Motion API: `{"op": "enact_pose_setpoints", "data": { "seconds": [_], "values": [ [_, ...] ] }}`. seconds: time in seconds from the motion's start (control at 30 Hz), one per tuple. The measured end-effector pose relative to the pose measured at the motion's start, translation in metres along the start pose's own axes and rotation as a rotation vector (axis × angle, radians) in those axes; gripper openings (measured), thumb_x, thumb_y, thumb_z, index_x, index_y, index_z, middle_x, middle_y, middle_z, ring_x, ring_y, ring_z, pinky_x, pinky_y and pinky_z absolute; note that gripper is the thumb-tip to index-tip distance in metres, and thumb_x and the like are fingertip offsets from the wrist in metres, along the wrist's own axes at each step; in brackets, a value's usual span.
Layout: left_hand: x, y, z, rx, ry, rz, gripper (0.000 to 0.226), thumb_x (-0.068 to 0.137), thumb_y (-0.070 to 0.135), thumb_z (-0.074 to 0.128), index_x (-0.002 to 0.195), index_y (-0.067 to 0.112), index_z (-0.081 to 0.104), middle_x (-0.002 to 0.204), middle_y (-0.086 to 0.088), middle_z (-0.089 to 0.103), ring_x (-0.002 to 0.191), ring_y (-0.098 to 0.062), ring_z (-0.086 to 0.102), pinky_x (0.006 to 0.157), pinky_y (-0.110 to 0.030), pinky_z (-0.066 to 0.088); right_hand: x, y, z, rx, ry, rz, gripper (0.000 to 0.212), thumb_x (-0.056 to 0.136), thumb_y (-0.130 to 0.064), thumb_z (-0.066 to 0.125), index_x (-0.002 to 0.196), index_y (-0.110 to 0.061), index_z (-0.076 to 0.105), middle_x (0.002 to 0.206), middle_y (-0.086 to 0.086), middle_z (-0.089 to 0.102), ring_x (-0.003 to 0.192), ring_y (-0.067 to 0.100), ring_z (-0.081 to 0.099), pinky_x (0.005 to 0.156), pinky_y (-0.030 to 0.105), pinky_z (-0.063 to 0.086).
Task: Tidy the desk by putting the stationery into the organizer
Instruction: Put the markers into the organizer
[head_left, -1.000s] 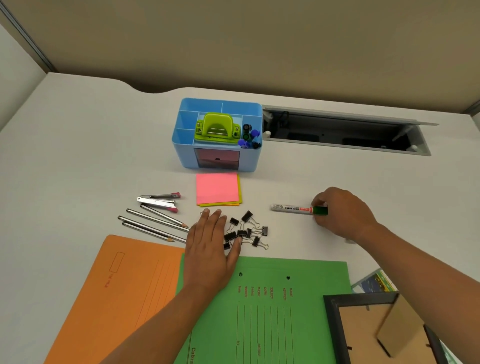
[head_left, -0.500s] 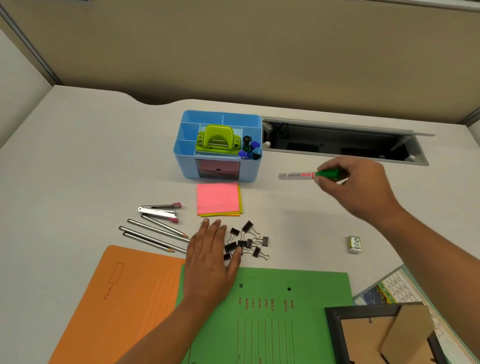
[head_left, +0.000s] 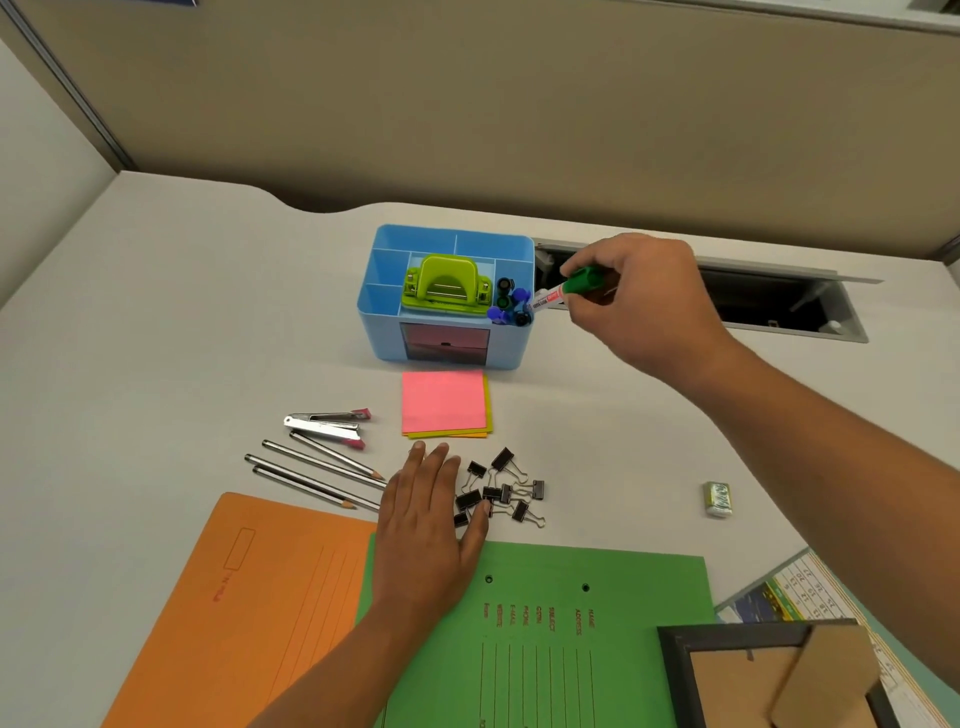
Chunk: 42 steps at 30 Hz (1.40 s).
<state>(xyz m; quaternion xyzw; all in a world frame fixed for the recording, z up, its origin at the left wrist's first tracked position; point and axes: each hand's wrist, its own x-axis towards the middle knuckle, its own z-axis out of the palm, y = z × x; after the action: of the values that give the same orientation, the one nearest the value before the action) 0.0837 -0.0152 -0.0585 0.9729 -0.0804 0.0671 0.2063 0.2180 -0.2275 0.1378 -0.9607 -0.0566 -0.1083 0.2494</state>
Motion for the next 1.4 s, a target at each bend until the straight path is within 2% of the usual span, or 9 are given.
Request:
{"op": "enact_pose_setpoints", "data": {
  "seconds": [0.17,0.4,0.53,0.63,0.73,0.9,1.1,1.27,1.4],
  "values": [
    [0.000,0.000,-0.001,0.003,-0.002,-0.003,0.053,0.094,0.049,0.046,0.135,0.014,0.051,0.147,-0.003,0.046,0.144,-0.021,0.029,0.116,-0.042,0.023,0.014,0.001,0.028,-0.069,-0.046,-0.037,0.027,0.084,-0.021,0.072,0.111,-0.020,0.071,0.107,-0.001,0.068,0.087,0.006,0.052,0.078,0.019,0.042],
    [0.000,0.000,0.000,-0.006,-0.002,-0.001,0.053,0.094,0.049,0.048,0.135,0.014,0.051,0.148,-0.003,0.045,0.145,-0.020,0.028,0.117,-0.040,0.020,0.021,0.002,0.043,-0.005,-0.163,0.042,0.047,0.078,-0.013,0.077,0.123,-0.017,0.064,0.103,0.001,0.068,0.088,0.013,0.062,0.084,0.031,0.056],
    [0.000,0.000,0.000,-0.009,-0.001,0.002,0.054,0.094,0.049,0.047,0.135,0.014,0.051,0.148,-0.003,0.045,0.145,-0.020,0.027,0.118,-0.040,0.020,0.018,0.003,0.046,-0.005,-0.182,0.033,0.050,0.075,-0.022,0.081,0.122,-0.019,0.064,0.101,-0.004,0.064,0.083,0.011,0.062,0.076,0.028,0.056],
    [0.000,0.000,0.000,-0.006,0.005,0.006,0.054,0.094,0.049,0.047,0.134,0.014,0.051,0.147,-0.003,0.046,0.145,-0.021,0.028,0.117,-0.040,0.021,0.015,0.001,0.048,0.020,-0.143,-0.004,0.040,0.077,-0.029,0.080,0.113,-0.020,0.067,0.097,-0.007,0.061,0.077,0.011,0.061,0.070,0.024,0.053],
    [0.001,0.000,-0.001,-0.010,0.016,0.006,0.053,0.094,0.049,0.048,0.133,0.013,0.053,0.146,-0.004,0.047,0.144,-0.021,0.029,0.116,-0.042,0.023,0.018,0.002,0.051,0.001,-0.085,-0.027,0.027,0.082,-0.028,0.075,0.107,-0.021,0.070,0.093,-0.004,0.063,0.077,0.010,0.059,0.073,0.026,0.052],
    [0.001,0.000,0.000,-0.004,0.010,0.002,0.054,0.093,0.049,0.049,0.134,0.013,0.053,0.147,-0.003,0.046,0.145,-0.021,0.028,0.117,-0.041,0.022,0.028,0.009,0.059,-0.069,-0.108,0.054,0.031,0.085,-0.026,0.071,0.115,-0.019,0.067,0.103,0.001,0.070,0.091,0.016,0.063,0.082,0.032,0.055],
    [0.000,0.000,0.001,-0.008,0.016,0.011,0.052,0.093,0.045,0.049,0.134,0.013,0.053,0.147,-0.003,0.046,0.145,-0.020,0.028,0.117,-0.040,0.021,0.032,0.006,0.063,-0.004,-0.224,0.102,0.076,0.063,-0.030,0.085,0.127,-0.024,0.044,0.124,0.000,0.051,0.102,0.018,0.055,0.081,0.033,0.052],
    [0.001,0.000,0.000,-0.009,0.012,0.014,0.053,0.093,0.046,0.048,0.134,0.013,0.053,0.147,-0.004,0.047,0.145,-0.021,0.028,0.117,-0.039,0.021,0.031,-0.001,0.071,0.002,-0.258,0.074,0.099,0.061,-0.045,0.087,0.142,-0.026,0.033,0.137,0.004,0.040,0.119,0.021,0.049,0.096,0.036,0.046],
    [0.001,-0.001,0.001,-0.008,0.008,0.016,0.052,0.093,0.045,0.049,0.134,0.013,0.052,0.147,-0.003,0.046,0.145,-0.020,0.027,0.117,-0.040,0.022,0.042,-0.004,0.079,-0.031,-0.264,0.124,0.121,0.058,-0.053,0.087,0.152,-0.026,0.015,0.143,0.006,0.032,0.124,0.023,0.047,0.096,0.038,0.047]
  ]
}}
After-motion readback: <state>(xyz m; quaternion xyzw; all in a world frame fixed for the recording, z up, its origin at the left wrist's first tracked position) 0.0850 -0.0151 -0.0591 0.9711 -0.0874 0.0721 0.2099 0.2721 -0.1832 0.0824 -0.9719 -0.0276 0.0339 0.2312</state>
